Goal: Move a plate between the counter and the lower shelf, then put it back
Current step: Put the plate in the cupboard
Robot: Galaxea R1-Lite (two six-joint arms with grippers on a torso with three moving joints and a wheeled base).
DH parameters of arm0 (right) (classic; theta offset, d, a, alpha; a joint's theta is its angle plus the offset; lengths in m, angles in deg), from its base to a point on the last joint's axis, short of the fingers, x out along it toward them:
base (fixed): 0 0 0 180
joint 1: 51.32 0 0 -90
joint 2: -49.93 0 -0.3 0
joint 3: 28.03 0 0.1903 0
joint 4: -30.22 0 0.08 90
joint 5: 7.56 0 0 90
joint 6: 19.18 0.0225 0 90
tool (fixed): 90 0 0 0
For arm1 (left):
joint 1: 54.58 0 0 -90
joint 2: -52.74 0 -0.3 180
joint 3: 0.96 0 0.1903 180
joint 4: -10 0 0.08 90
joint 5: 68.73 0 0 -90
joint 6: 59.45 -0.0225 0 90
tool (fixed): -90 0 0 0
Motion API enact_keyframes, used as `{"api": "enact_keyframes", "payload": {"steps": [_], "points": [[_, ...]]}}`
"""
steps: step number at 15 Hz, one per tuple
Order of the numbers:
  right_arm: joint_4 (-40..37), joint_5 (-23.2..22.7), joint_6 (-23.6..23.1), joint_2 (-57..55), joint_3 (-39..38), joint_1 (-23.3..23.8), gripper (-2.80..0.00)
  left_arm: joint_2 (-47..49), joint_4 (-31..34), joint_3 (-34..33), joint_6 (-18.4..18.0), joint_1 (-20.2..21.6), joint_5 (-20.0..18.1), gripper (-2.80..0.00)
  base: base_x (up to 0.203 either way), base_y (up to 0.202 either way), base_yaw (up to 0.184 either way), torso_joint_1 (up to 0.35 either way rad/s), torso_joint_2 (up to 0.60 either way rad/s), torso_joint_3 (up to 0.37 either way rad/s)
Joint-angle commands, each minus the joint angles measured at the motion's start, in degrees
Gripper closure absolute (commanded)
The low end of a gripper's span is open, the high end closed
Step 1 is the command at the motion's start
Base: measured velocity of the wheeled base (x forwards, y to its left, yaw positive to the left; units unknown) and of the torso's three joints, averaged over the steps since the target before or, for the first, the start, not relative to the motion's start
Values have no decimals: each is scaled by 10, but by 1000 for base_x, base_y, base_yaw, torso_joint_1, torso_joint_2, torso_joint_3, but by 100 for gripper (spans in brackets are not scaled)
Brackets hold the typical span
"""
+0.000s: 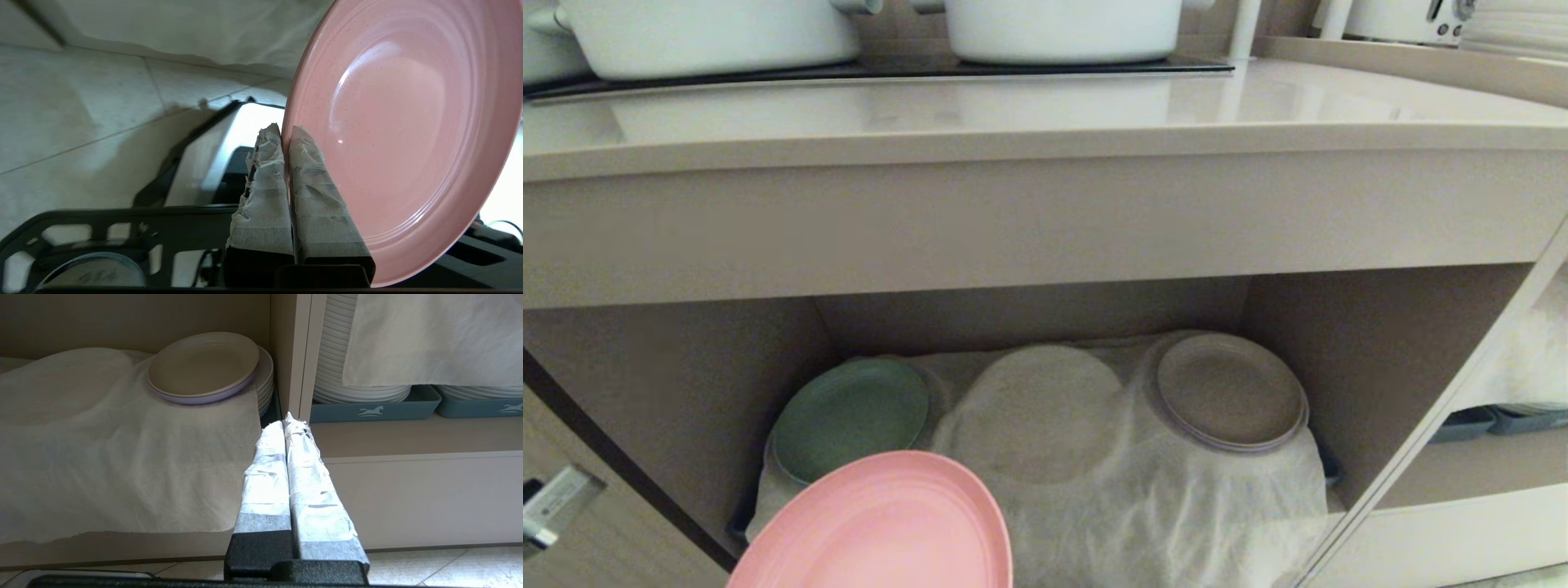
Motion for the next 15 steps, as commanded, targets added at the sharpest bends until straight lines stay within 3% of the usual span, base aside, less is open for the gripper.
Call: {"api": "enact_keyframes", "payload": {"steps": [1,7,15], "points": [[0,0,0,-1,0,0,0,39,-16,-8,2,0,-6,0,0,0,0,0,0,0],[0,0,0,-1,0,0,0,126,-120,-47,2,0,-14,0,0,0,0,0,0,0],[0,0,0,-1,0,0,0,276,-277,-49,6,-1,-12,0,0,0,0,0,0,0]]}}
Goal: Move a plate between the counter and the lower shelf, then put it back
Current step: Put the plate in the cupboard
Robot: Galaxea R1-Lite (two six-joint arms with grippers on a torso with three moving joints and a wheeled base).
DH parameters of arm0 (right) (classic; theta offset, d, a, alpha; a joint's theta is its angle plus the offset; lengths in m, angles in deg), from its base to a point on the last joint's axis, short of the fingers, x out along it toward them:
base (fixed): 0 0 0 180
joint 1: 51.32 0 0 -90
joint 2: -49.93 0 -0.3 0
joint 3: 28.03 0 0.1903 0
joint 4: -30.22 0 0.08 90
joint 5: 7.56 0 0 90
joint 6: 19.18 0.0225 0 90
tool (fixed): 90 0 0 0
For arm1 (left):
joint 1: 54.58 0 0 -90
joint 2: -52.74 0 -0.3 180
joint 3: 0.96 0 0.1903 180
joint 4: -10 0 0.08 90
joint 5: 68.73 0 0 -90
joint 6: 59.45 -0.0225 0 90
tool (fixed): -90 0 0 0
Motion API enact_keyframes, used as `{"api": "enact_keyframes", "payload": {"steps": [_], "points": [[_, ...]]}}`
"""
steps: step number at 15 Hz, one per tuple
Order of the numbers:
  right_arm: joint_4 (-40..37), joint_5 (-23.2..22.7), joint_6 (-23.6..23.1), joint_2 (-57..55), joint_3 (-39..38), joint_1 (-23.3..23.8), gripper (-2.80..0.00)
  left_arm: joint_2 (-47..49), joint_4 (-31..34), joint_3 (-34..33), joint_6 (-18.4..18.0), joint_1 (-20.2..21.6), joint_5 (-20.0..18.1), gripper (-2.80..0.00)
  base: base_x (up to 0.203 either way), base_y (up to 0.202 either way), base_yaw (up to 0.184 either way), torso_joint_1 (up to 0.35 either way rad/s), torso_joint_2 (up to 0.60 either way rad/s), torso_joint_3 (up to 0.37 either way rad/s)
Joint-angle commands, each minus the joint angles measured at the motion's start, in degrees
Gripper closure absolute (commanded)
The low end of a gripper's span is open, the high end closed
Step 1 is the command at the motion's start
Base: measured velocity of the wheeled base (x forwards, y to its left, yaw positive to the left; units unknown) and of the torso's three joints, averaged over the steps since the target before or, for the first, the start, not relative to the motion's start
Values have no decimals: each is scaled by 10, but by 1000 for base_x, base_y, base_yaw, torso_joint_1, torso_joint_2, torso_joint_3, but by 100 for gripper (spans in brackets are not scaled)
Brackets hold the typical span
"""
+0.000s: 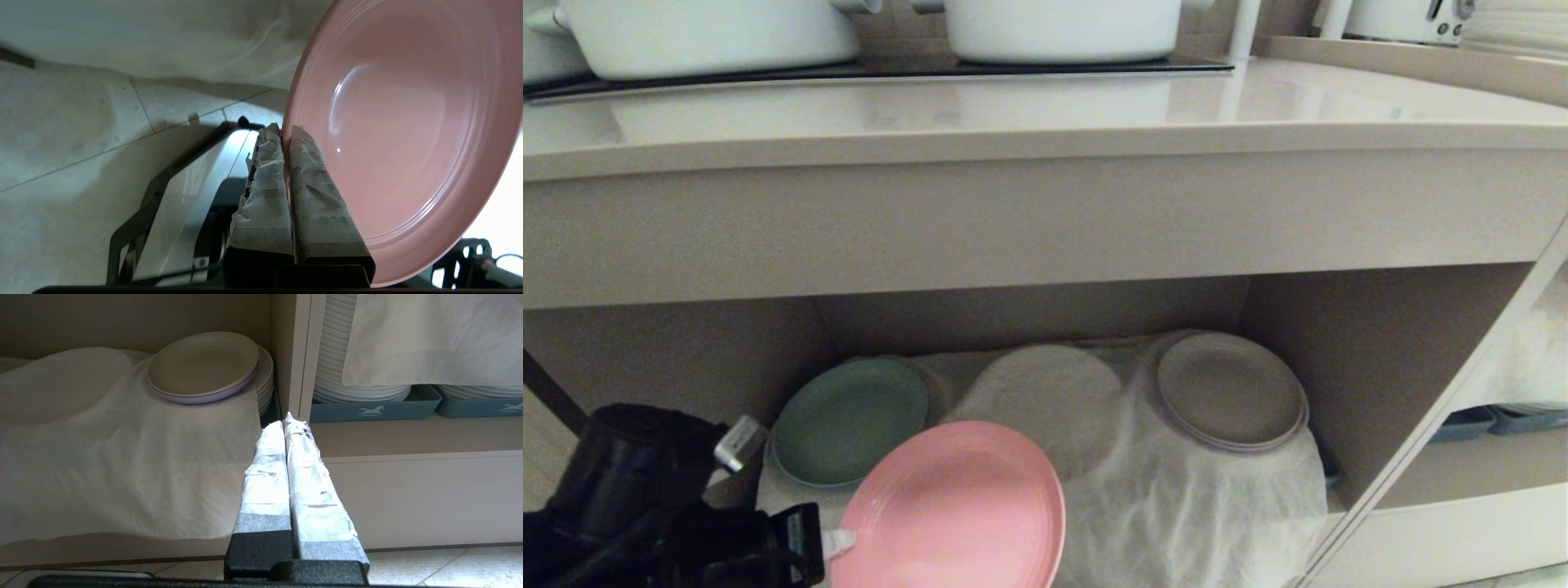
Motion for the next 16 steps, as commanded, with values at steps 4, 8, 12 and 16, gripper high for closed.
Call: {"api": "enact_keyframes", "payload": {"steps": [4,8,12,16], "points": [[1,0,0,-1,0,-1,0,101,-75,1,4,-1,0,0,0,0,0,0,0,0],[0,0,0,-1,0,0,0,150,-116,5,5,-4,0,0,0,0,0,0,0,0],[0,0,0,-1,0,-1,0,196,-185,9,5,-13,1,0,0,0,0,0,0,0],[0,0,0,-1,0,0,0,229,-213,30,19,-31,2,0,0,0,0,0,0,0]]}}
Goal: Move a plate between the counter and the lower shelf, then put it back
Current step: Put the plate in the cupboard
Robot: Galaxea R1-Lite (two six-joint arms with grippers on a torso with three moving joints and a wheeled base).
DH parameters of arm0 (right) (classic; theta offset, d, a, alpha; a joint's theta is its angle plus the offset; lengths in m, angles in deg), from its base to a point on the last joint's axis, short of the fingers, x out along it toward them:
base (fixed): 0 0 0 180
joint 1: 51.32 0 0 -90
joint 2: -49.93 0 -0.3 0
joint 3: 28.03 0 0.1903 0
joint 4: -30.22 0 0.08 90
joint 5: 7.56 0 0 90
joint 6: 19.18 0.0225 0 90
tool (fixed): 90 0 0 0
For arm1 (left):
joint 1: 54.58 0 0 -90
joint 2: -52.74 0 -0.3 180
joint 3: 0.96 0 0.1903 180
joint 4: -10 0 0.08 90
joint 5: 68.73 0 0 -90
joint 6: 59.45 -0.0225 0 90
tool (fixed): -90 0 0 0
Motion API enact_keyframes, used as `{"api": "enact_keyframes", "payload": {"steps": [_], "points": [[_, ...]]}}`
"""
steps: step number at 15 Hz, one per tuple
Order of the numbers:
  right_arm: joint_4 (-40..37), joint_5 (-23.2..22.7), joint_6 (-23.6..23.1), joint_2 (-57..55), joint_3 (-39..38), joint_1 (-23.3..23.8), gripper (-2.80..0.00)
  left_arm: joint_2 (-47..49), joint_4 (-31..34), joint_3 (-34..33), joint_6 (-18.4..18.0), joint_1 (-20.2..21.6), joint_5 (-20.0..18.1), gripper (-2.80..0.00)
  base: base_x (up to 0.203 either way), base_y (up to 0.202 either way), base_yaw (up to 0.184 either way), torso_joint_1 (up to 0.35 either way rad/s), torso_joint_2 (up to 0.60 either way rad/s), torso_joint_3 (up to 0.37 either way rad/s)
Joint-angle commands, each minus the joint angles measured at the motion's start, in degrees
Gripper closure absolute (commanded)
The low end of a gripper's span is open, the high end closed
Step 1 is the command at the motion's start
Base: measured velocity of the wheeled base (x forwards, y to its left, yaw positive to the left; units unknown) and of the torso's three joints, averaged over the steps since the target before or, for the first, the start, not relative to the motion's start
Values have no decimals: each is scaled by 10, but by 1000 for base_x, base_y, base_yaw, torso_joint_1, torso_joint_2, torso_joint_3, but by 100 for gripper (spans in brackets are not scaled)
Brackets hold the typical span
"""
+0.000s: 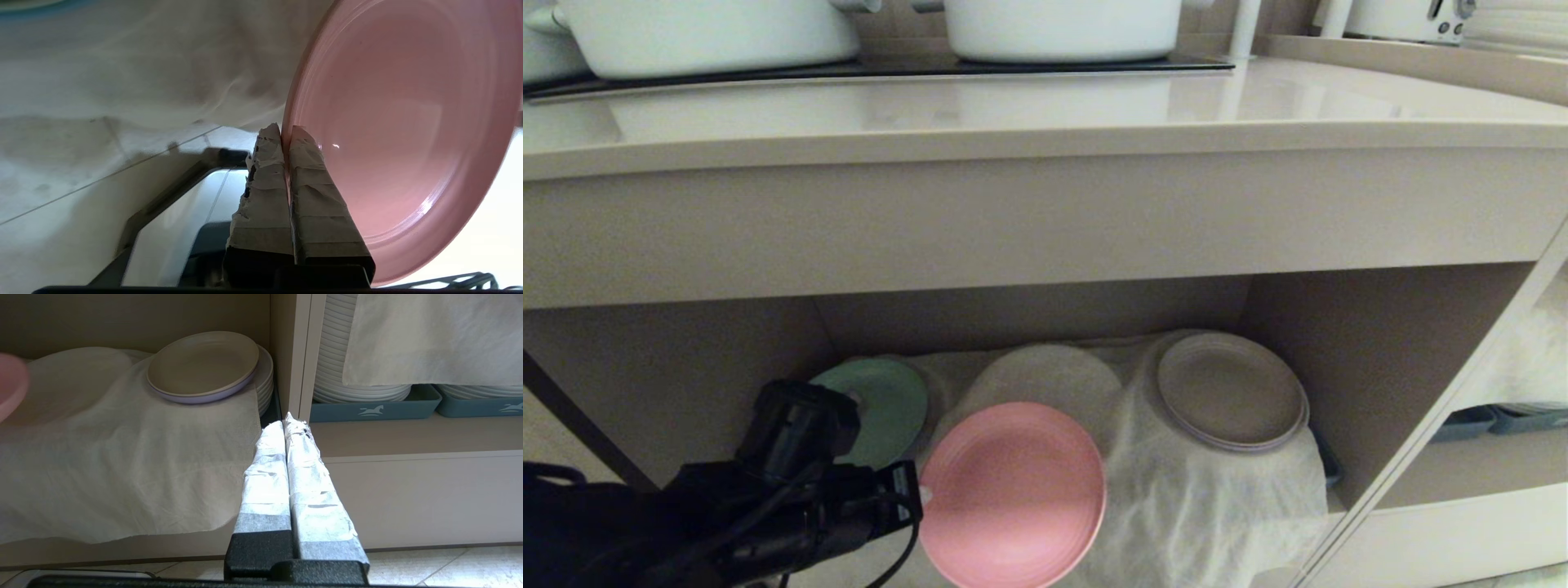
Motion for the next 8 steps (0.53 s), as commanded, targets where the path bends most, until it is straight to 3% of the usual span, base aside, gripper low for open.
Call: {"api": "enact_keyframes", "payload": {"steps": [1,8], "points": [[0,0,0,-1,0,-1,0,31,-4,26,13,-8,2,0,0,0,0,0,0,0],[0,0,0,-1,0,0,0,86,-4,81,24,-8,15,0,0,0,0,0,0,0]]}}
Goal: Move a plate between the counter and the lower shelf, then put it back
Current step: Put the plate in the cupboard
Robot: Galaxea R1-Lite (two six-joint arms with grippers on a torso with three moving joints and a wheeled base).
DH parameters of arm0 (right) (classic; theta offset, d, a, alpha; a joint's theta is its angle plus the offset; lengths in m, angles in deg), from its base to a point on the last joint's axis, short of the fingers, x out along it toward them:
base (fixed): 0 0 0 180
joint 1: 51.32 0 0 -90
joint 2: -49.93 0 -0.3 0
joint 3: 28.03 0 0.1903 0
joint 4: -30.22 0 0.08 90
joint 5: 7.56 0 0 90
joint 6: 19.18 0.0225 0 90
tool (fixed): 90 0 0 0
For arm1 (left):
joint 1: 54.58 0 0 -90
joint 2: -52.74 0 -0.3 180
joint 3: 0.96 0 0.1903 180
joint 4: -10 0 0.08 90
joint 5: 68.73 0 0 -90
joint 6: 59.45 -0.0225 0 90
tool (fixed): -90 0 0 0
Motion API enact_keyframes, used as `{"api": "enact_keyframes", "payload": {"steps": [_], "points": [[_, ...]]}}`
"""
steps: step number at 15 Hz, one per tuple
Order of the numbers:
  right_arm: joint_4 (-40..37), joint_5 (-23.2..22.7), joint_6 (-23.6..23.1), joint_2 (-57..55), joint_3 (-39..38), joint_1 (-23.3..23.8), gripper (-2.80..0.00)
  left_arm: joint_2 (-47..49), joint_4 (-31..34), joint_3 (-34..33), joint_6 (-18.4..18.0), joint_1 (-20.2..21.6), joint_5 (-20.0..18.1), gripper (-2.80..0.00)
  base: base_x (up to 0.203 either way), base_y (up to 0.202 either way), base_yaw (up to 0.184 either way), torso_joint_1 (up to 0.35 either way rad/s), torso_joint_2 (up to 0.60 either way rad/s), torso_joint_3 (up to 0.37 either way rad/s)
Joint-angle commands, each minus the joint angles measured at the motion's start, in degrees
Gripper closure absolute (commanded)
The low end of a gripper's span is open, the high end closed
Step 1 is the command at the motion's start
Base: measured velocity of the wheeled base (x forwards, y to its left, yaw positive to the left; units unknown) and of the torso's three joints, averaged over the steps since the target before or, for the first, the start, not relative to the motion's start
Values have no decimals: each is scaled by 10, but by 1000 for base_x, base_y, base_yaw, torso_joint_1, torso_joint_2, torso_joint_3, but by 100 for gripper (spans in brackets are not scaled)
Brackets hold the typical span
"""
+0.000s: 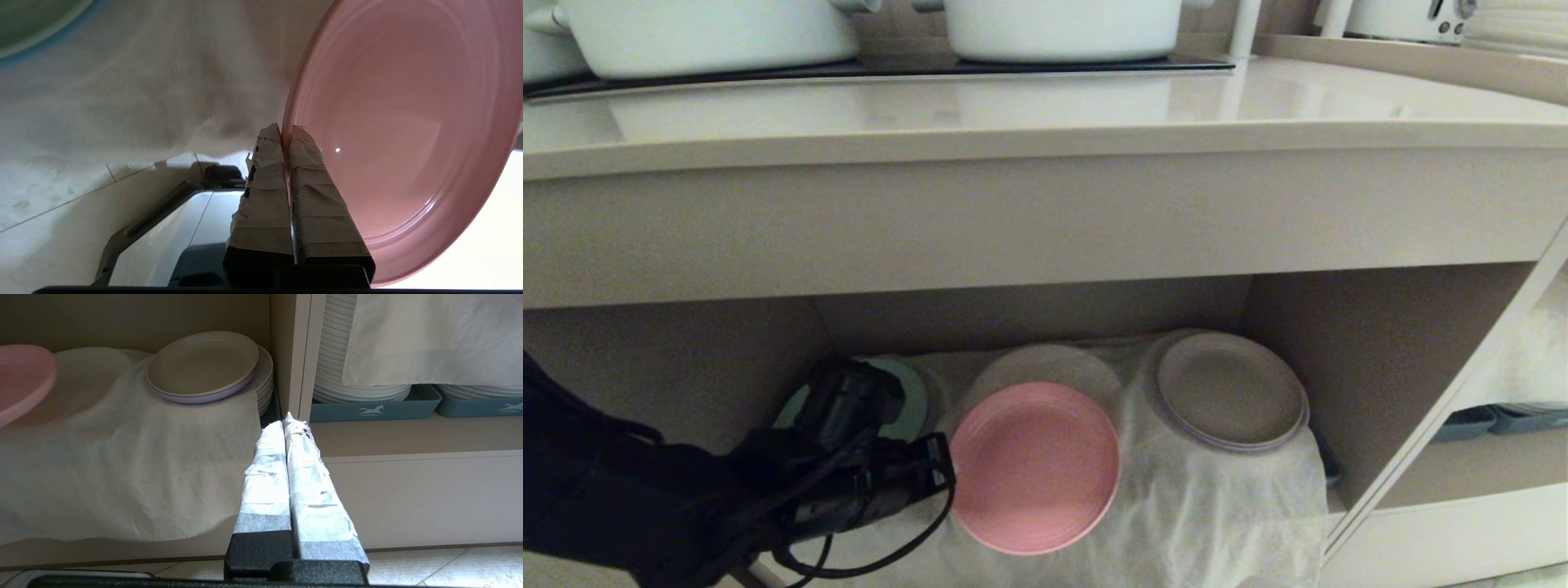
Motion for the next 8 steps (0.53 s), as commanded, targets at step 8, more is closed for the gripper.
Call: {"api": "enact_keyframes", "payload": {"steps": [8], "points": [[0,0,0,-1,0,0,0,73,-2,73,14,0,38,0,0,0,0,0,0,0]]}}
